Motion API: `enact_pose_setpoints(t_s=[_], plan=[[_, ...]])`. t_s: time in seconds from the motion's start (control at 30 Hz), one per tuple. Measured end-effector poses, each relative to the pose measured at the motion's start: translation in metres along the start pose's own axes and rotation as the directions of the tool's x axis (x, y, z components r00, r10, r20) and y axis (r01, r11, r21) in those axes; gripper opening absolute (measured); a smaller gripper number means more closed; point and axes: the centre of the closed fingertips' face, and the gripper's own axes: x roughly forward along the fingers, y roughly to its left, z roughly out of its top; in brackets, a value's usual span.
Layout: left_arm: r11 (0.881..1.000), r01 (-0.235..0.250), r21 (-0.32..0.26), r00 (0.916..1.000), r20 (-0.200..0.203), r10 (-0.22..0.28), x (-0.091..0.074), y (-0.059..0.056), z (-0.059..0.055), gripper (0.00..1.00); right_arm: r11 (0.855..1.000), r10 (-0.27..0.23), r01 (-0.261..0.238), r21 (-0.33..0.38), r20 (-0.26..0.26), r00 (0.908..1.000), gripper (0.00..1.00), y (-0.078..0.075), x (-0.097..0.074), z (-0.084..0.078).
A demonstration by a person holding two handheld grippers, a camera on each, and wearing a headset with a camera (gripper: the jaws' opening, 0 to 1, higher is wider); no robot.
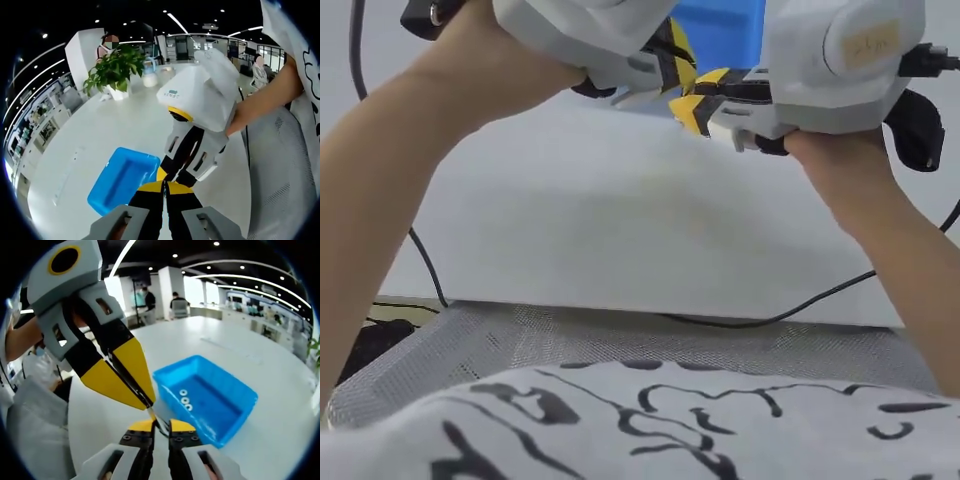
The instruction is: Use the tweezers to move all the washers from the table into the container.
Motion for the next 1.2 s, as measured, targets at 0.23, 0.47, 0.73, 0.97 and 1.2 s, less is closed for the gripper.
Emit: enact_pose_setpoints(t_s=[0.23,0.47,0.73,0.97,1.2], plan=[[0.999,0.003,0.033,0.9998,-0.022,-0.002,0.002,-0.002,0.003,0.0,1.0,-0.02,0.02,-0.022,-0.005,0.9998,0.04,-0.001,-0.002,-0.001],[0.999,0.004,0.051,0.9996,-0.028,-0.003,0.0,-0.008,0.005,0.0,0.997,-0.038,0.037,-0.065,-0.025,0.999,0.03,0.002,-0.006,-0.001],[0.999,-0.02,0.027,0.9996,0.022,0.019,-0.022,0.002,0.021,0.0,0.996,-0.042,0.044,-0.076,0.026,0.9988,0.03,0.004,-0.017,0.024],[0.998,-0.039,0.041,0.9982,0.047,0.037,-0.031,0.007,0.033,0.0,0.996,-0.046,0.05,-0.08,0.059,0.9972,0.03,0.002,-0.025,0.039],[0.998,-0.057,0.029,0.993,0.106,0.054,-0.036,0.013,0.047,0.0,0.993,-0.073,0.08,-0.082,0.087,0.9935,0.03,-0.004,-0.037,0.05]])
